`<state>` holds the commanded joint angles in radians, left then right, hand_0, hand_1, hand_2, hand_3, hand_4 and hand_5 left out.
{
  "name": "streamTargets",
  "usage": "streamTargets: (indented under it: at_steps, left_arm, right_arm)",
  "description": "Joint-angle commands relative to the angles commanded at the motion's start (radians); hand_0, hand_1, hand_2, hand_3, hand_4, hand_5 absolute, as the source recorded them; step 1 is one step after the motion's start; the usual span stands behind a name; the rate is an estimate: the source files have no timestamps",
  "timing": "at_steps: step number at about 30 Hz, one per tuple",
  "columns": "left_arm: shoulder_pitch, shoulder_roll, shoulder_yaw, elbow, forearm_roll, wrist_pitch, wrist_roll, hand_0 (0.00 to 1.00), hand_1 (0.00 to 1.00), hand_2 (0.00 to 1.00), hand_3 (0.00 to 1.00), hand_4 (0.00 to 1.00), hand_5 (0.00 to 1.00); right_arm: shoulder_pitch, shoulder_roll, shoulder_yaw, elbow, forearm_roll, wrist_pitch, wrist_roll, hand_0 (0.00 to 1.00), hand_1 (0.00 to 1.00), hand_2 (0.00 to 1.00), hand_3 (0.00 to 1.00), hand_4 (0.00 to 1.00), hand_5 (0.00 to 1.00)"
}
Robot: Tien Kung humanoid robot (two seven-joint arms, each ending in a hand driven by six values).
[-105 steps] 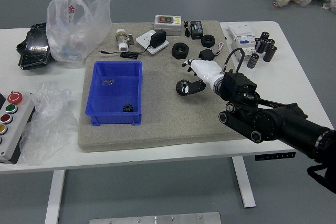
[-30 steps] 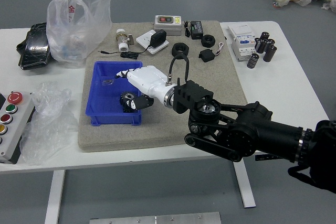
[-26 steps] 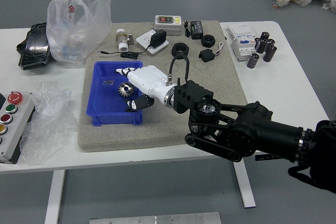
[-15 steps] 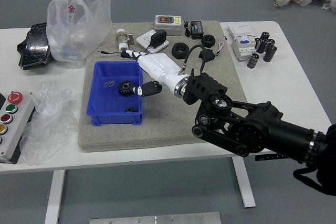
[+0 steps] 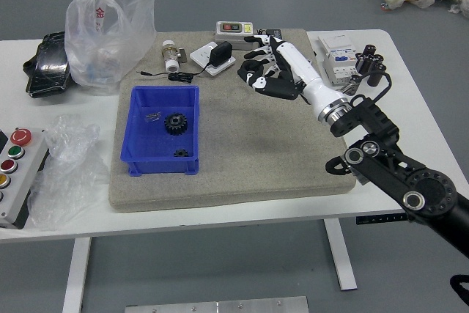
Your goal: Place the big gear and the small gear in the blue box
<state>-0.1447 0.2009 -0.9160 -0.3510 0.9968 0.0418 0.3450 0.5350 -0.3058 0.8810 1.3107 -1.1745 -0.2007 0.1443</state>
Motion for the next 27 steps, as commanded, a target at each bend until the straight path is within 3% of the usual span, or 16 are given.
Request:
streamTargets:
  at_steps: [6, 13, 20, 21, 26, 27]
  left_arm:
    - [-0.002, 0.003, 0.004, 0.003, 0.005, -0.005, -0.008, 0.702, 0.623, 0.618, 0.808, 0.708, 0.415]
    - [-0.007, 0.009, 0.026, 0.009, -0.003, -0.013, -0.031, 0.703, 0.623, 0.618, 0.808, 0.706, 0.413]
    - [0.003, 0.023, 0.028, 0.011, -0.002, -0.016, -0.035, 0.702, 0.623, 0.617, 0.808, 0.706, 0.412]
    - [0.006, 0.027, 0.030, 0.011, -0.004, -0.016, -0.036, 0.702, 0.623, 0.619, 0.808, 0.706, 0.413]
    - [0.009, 0.039, 0.047, 0.013, -0.024, -0.015, -0.049, 0.702, 0.623, 0.619, 0.808, 0.706, 0.413]
    - [0.009, 0.041, 0.052, 0.014, -0.030, -0.014, -0.053, 0.702, 0.627, 0.621, 0.808, 0.707, 0.415]
  right_arm:
    - [-0.152, -0.039, 0.168, 0.025, 0.206, 0.061, 0.095, 0.443, 0.603, 0.652, 0.666, 0.718, 0.330]
    - [-0.299, -0.035, 0.314, 0.015, 0.382, 0.090, 0.138, 0.462, 0.612, 0.651, 0.662, 0.722, 0.346]
    - [-0.349, -0.027, 0.378, 0.008, 0.451, 0.105, 0.161, 0.478, 0.615, 0.649, 0.660, 0.723, 0.357]
    - [-0.354, -0.023, 0.384, 0.006, 0.453, 0.108, 0.165, 0.603, 0.652, 0.668, 0.660, 0.724, 0.377]
    - [-0.364, -0.008, 0.400, 0.004, 0.456, 0.117, 0.173, 0.603, 0.652, 0.668, 0.660, 0.724, 0.377]
    - [-0.366, -0.007, 0.402, 0.005, 0.457, 0.119, 0.174, 0.679, 0.689, 0.704, 0.662, 0.724, 0.386]
